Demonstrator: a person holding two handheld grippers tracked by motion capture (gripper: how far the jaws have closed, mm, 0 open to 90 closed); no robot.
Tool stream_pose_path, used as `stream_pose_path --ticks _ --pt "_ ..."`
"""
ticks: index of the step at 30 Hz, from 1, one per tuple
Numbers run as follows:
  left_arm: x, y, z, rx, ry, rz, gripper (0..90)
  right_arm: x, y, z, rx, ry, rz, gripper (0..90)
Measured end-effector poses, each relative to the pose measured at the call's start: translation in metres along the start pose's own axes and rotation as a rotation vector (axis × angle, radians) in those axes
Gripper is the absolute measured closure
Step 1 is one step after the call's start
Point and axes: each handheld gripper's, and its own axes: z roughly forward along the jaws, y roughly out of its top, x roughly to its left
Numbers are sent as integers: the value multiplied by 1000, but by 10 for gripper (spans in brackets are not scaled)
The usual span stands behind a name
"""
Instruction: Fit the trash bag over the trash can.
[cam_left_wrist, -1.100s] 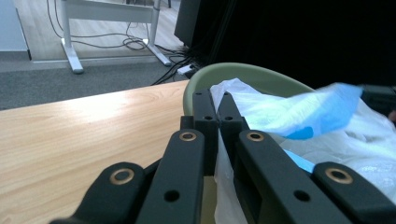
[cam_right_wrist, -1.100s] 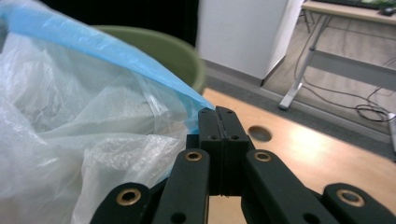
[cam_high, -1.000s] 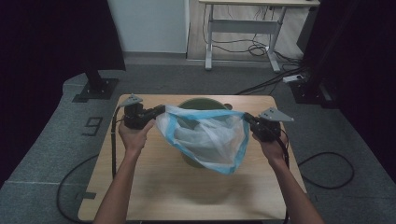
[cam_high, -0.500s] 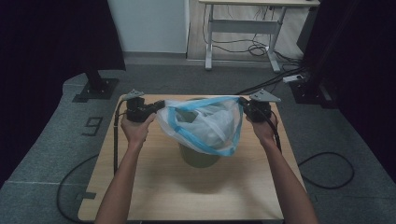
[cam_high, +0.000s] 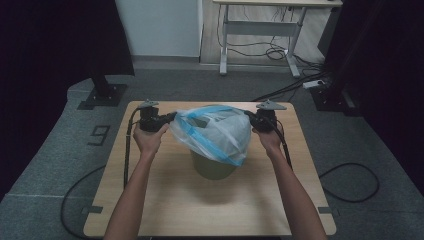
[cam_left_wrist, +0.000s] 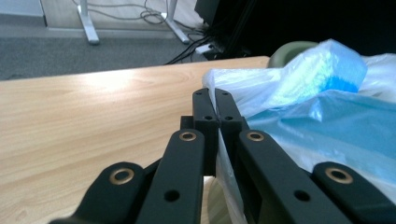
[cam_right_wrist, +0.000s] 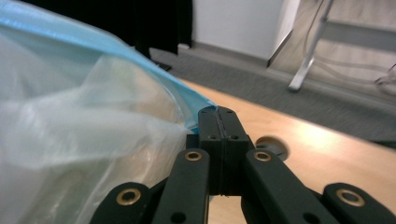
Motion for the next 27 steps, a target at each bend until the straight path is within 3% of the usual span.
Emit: stream_pose_path --ticks 2,11,15,19,21,23,27 --pt "1 -2 3 9 -5 0 895 -1 -4 5 15 16 31 884" --pt "7 -10 20 66 -9 -25 895 -1 -17 23 73 68 73 885" --pt "6 -15 25 101 -4 -20 895 2 -23 30 116 69 75 885" --pt "9 -23 25 113 -19 -40 895 0 -30 32 162 74 82 885" --pt "9 -25 23 116 -25 -38 895 -2 -34 29 153 73 83 882" --pt "9 -27 22 112 -28 -40 895 -6 -35 23 133 49 113 797" --pt "6 -27 19 105 -29 -29 895 -15 -30 1 27 -33 147 656"
